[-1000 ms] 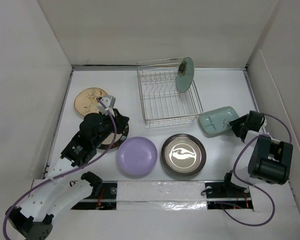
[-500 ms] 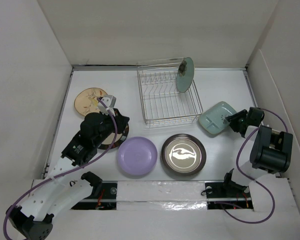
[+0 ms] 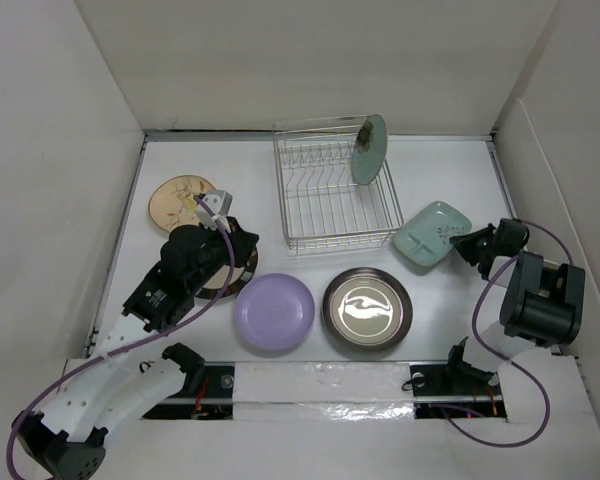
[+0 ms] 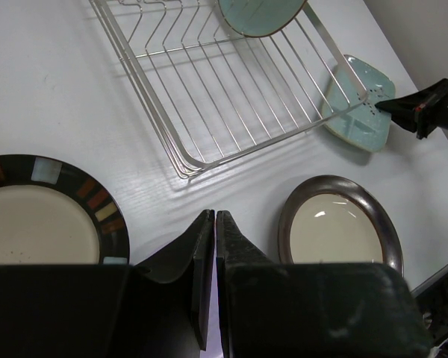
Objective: Load the plates into the dish rack
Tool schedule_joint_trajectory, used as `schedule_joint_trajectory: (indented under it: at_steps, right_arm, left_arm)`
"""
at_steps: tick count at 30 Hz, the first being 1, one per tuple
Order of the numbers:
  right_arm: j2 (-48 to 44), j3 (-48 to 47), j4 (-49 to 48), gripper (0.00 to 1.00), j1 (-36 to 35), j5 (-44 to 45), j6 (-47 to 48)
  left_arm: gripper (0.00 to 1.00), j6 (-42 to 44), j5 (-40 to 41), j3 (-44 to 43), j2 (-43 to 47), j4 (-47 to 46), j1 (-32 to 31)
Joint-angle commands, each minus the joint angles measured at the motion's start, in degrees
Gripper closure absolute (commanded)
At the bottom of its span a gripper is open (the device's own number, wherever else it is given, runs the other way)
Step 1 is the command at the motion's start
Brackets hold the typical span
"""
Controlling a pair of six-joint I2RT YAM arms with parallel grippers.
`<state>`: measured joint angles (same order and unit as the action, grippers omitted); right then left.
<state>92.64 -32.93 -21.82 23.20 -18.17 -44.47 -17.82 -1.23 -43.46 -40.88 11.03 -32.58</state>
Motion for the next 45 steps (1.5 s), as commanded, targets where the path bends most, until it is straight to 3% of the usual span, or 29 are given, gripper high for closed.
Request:
schedule_joint_trajectory:
  at_steps: [1,5,9,10,13,18,24,26,29,36,45]
  right_arm:
    - [-8.06,3.13,-0.07,1.0,0.0,5.14,-1.76]
    - [-23.79,-0.98,6.86,1.0,-3.84,17.35,-2.47]
    - [-32.69,-13.62,17.13,1.0,-10.69,29.14,5.58]
    - [-33.05,-20.79,18.91,1.0,-12.46,31.42,7.62]
    - [-28.58,-37.52,28.83,1.0,-20.98,34.77,16.41]
    - [-11.57,-63.18,44.98,1.0,-33.2,39.52,28.27]
    - [8.93,-96.81,60.29,1.0,-44.81,54.45,40.05]
    - [15.45,-102.49,61.37,1.0,-46.75,60.51,42.7]
    - [20.37,-107.34,59.1,1.0,-48.78,67.12,47.18]
    - [23.37,-101.64,41.36,1.0,-51.41,73.28,54.64]
    - [32.07,-107.0,43.8,1.0,-51.94,68.19,60.91]
  left_arm:
    - [0.97,0.69,0.53,-1.54,0.19,-1.44,-0.21]
    - [0.97,0.68,0.18,-1.62,-0.51,-1.62,-0.21]
    - [0.97,0.6,0.35,-1.54,-0.69,-1.53,-0.21]
    - [0.97,0.68,0.36,-1.45,-0.69,-1.45,-0.21]
    - [0.97,0.6,0.09,-1.63,-0.78,-1.53,-0.21]
    - [0.97,0.6,0.09,-1.36,-0.69,-1.53,-0.21]
    - [0.96,0.6,-0.08,-1.27,-1.13,-1.62,0.32]
    - [0.96,0.68,-0.35,-1.45,-1.48,-1.62,0.32]
    - [0.96,0.69,-0.35,-1.45,-1.92,-1.71,0.32]
    - [0.96,0.77,-0.35,-1.36,-2.27,-1.62,0.32]
    - [0.96,0.69,-0.43,-1.45,-2.45,-1.71,0.32]
